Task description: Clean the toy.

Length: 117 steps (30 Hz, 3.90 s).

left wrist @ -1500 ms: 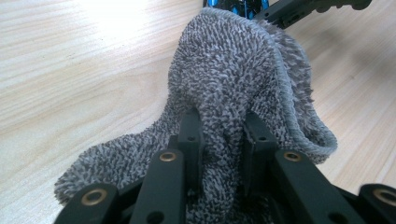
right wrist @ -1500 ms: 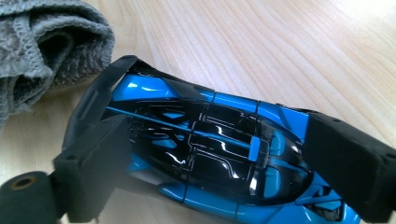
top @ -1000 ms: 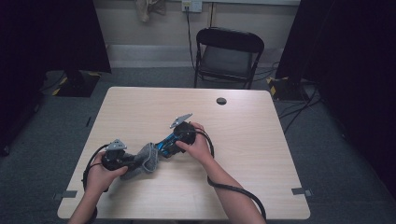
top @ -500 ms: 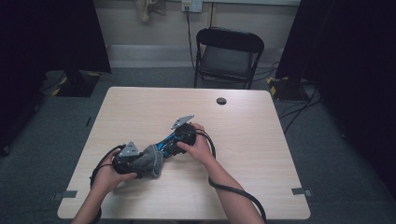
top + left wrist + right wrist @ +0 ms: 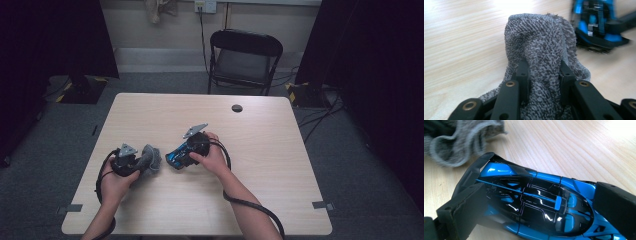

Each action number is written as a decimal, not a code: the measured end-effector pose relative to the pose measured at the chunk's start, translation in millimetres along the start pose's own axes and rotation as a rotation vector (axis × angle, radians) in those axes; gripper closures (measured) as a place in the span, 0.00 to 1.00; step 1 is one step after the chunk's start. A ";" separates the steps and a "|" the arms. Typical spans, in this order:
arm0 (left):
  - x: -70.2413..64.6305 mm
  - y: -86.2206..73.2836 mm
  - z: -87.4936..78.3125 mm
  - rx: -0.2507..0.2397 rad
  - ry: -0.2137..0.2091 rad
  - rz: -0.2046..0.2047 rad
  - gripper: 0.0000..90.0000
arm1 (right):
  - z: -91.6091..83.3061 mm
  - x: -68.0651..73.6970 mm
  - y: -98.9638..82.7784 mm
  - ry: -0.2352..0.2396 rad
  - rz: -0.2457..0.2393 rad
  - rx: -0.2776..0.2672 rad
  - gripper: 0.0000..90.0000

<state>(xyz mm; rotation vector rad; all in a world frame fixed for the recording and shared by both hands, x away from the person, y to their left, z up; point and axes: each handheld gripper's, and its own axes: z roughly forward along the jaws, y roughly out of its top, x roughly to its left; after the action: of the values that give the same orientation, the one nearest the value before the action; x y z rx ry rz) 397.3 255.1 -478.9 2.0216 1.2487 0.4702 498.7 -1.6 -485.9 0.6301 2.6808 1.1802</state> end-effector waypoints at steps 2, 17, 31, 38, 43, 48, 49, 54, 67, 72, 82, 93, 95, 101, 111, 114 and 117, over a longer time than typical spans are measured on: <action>-7.5 -0.1 12.2 0.010 -0.027 0.015 0.76 | 0.0 0.3 -0.2 -0.002 0.001 -0.001 0.00; -38.2 6.4 13.5 0.086 -0.186 0.044 0.78 | -0.4 1.8 -0.9 -0.010 0.008 -0.004 0.00; -62.4 6.7 13.7 0.116 -0.281 0.077 0.79 | -0.8 2.6 -1.3 -0.017 0.009 -0.005 0.00; -76.1 10.5 19.7 0.112 -0.323 0.121 0.79 | -0.8 2.9 -1.3 -0.021 0.011 -0.005 0.00; -79.9 12.0 21.1 0.117 -0.363 0.135 0.79 | -0.9 3.0 -1.2 -0.021 0.012 -0.004 0.00; -83.5 13.3 18.3 0.121 -0.402 0.141 0.78 | -0.9 2.9 -1.5 -0.021 0.011 -0.007 0.00; -83.4 13.7 16.6 0.131 -0.410 0.151 0.78 | -0.9 2.9 -1.7 -0.021 0.011 -0.009 0.00; -81.0 13.8 5.2 0.129 -0.436 0.166 0.78 | -1.1 3.0 -2.2 -0.021 0.013 -0.011 0.00; -39.9 17.7 -22.8 0.020 -0.362 0.105 0.78 | -1.5 4.1 -3.3 -0.027 0.020 -0.019 0.00; -28.0 19.1 -29.1 -0.014 -0.348 0.064 0.78 | -1.4 3.9 -2.8 -0.027 0.022 -0.015 0.00; -5.7 12.6 -26.4 -0.019 -0.295 0.010 0.78 | -1.5 4.0 -3.3 -0.028 0.021 -0.018 0.00; 12.3 9.6 -11.1 -0.018 -0.164 -0.036 0.78 | -1.5 3.6 -2.6 -0.026 0.018 -0.012 0.00; 13.8 7.5 -6.2 -0.020 -0.143 -0.041 0.77 | -1.5 3.6 -2.3 -0.025 0.018 -0.010 0.00; 10.7 5.4 8.4 -0.030 -0.111 -0.029 0.72 | -1.5 3.7 -2.6 -0.026 0.018 -0.012 0.00; 11.4 6.5 -3.2 -0.025 -0.155 0.051 0.35 | -1.7 4.1 -3.3 -0.028 0.023 -0.017 0.00; 13.9 1.9 -7.6 -0.019 -0.169 0.065 0.31 | -1.8 4.3 -3.5 -0.031 0.023 -0.018 0.00; 12.1 -2.7 -6.3 -0.001 -0.163 0.102 0.28 | -1.8 4.4 -3.7 -0.031 0.024 -0.019 0.00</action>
<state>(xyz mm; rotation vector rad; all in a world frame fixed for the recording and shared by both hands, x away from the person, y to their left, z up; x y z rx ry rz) 397.3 268.9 -477.2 2.0848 1.0507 0.3456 493.0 -3.1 -487.2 0.6746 2.6405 1.1898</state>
